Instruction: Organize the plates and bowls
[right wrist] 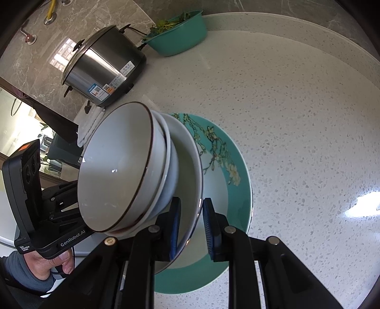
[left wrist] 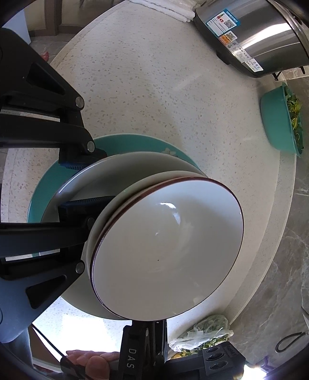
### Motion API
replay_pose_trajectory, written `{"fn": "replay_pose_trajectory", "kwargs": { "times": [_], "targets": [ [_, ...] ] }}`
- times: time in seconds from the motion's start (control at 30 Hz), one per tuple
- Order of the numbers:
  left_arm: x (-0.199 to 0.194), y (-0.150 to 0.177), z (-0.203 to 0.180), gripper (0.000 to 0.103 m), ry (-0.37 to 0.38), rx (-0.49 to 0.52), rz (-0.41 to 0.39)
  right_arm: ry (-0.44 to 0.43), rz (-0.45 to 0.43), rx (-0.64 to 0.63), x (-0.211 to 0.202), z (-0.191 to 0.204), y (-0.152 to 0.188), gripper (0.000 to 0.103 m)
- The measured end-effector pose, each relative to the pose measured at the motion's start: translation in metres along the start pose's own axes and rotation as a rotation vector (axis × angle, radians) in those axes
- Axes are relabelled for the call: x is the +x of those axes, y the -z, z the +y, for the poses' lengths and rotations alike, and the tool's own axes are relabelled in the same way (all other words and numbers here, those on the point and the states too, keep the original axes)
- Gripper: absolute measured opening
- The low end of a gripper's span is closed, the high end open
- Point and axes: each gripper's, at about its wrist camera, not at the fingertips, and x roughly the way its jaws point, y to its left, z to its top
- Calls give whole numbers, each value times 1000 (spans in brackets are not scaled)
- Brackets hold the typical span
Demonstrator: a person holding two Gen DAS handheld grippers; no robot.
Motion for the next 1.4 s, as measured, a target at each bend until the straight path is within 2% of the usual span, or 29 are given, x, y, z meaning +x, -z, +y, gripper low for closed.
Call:
{"fn": "replay_pose_trajectory", "kwargs": {
  "times": [0.2, 0.3, 0.4, 0.5, 0.53, 0.57, 0.63, 0.73, 0.83, 0.93, 1.1, 1.4],
  "targets": [
    [-2, 4, 2, 20, -1, -12, -5, 19, -13, -11, -1, 4, 1, 23],
    [-6, 7, 5, 29, -16, -19, -19, 29, -15, -4, -3, 5, 4, 23],
    [-14, 13, 8, 34, -6, -29, -39, 42, -25, -1, -8, 7, 6, 24],
    [-25, 19, 9, 44, 14, -30, -57, 64, -47, 15, -17, 5, 9, 34],
    [-31, 21, 10, 61, 18, -29, -66, 72, -53, 25, -21, 4, 10, 42],
    [-35, 23, 10, 86, 19, -28, -74, 81, -62, 36, -26, 3, 12, 50],
    [-46, 27, 11, 102, 39, -27, -97, 101, -83, 51, -37, 4, 16, 60],
    [-64, 27, 10, 103, 46, -24, -136, 115, -127, 73, -55, 8, 23, 86],
    [-82, 25, 6, 103, 45, -19, -162, 150, -162, 68, -71, 21, 30, 90],
    [-97, 26, 0, 103, 36, 1, -182, 167, -192, 64, -83, 35, 38, 102],
    [-116, 38, -17, 103, 21, -6, -197, 207, -231, 43, -102, 54, 54, 102],
    [-170, 51, -65, 103, -9, 1, -283, 249, -374, 26, -158, 75, 91, 103]
  ]
}}
